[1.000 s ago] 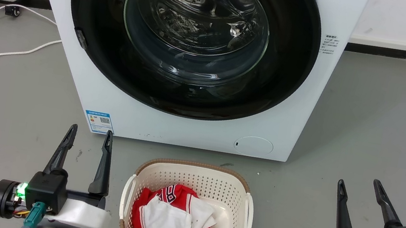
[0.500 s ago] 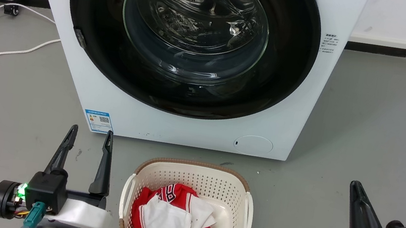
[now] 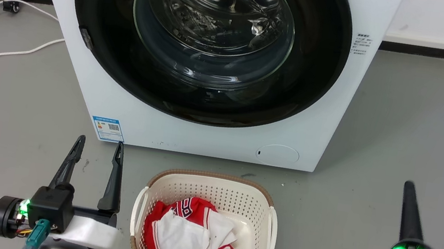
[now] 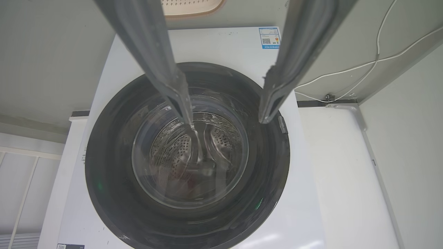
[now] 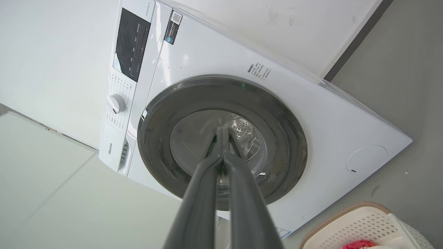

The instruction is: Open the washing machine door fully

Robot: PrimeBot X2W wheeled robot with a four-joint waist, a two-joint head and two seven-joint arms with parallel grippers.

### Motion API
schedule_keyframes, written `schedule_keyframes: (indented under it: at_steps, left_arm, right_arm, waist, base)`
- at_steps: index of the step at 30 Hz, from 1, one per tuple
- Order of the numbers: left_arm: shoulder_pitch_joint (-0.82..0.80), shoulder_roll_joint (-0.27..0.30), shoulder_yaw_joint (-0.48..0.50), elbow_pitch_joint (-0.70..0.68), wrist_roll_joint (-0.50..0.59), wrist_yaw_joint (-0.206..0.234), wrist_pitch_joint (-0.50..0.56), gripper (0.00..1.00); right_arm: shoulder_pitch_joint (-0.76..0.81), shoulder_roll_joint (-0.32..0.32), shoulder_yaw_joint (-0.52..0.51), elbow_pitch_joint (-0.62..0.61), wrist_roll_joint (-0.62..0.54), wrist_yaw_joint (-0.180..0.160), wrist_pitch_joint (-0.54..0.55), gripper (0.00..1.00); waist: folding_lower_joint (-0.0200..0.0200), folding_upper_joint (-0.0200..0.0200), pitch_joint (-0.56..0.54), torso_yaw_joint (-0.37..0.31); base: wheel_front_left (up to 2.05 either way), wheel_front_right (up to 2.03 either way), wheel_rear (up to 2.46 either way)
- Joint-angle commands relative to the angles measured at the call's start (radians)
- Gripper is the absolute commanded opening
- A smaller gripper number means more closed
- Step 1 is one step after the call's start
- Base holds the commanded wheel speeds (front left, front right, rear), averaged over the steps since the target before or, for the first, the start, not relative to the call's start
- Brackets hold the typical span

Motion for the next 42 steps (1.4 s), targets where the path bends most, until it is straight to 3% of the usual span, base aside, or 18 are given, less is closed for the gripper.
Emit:
schedule_keyframes:
  at_steps: [1,6,14,21,28,35,42]
  left_arm:
    - [-0.013,-0.001,0.002,-0.004,0.000,0.003,-0.003,1.00]
    - [-0.033,-0.003,0.008,-0.017,-0.004,0.008,-0.003,1.00]
    - [-0.086,-0.007,-0.003,-0.030,-0.005,0.011,-0.003,1.00]
    - [-0.128,-0.008,-0.015,-0.037,-0.008,0.011,-0.003,1.00]
    - [-0.174,-0.009,-0.029,-0.046,-0.006,0.009,-0.003,1.00]
    - [-0.215,-0.010,-0.045,-0.054,-0.002,0.003,-0.003,1.00]
    - [-0.249,-0.010,-0.061,-0.058,-0.006,0.005,-0.003,1.00]
  right_arm:
    - [-0.049,0.001,-0.011,0.017,0.121,0.000,-0.003,0.00]
    - [-0.197,0.001,-0.063,0.105,0.387,0.000,0.051,0.00]
    - [-0.504,-0.076,-0.115,0.339,0.535,0.000,0.172,0.00]
    - [-0.743,-0.165,-0.082,0.530,0.546,0.000,0.241,0.00]
    - [-1.021,-0.259,-0.003,0.754,0.483,0.000,0.327,0.00]
    - [-1.255,-0.286,0.093,0.910,0.408,0.000,0.439,0.00]
    - [-1.404,-0.272,0.175,1.007,0.344,0.000,0.556,0.00]
  waist:
    - [0.0000,0.0000,0.010,-0.003]
    - [0.0000,0.0000,0.044,-0.012]
    - [0.0000,0.0000,0.120,-0.002]
    - [0.0000,0.0000,0.184,0.013]
    - [0.0000,0.0000,0.255,0.034]
    - [0.0000,0.0000,0.317,0.050]
    - [0.0000,0.0000,0.362,0.065]
  base:
    - [0.00,0.00,0.00]
    - [0.00,0.00,0.00]
    - [0.00,0.00,0.00]
    - [0.00,0.00,0.00]
    - [0.00,0.00,0.00]
    - [0.00,0.00,0.00]
    - [0.00,0.00,0.00]
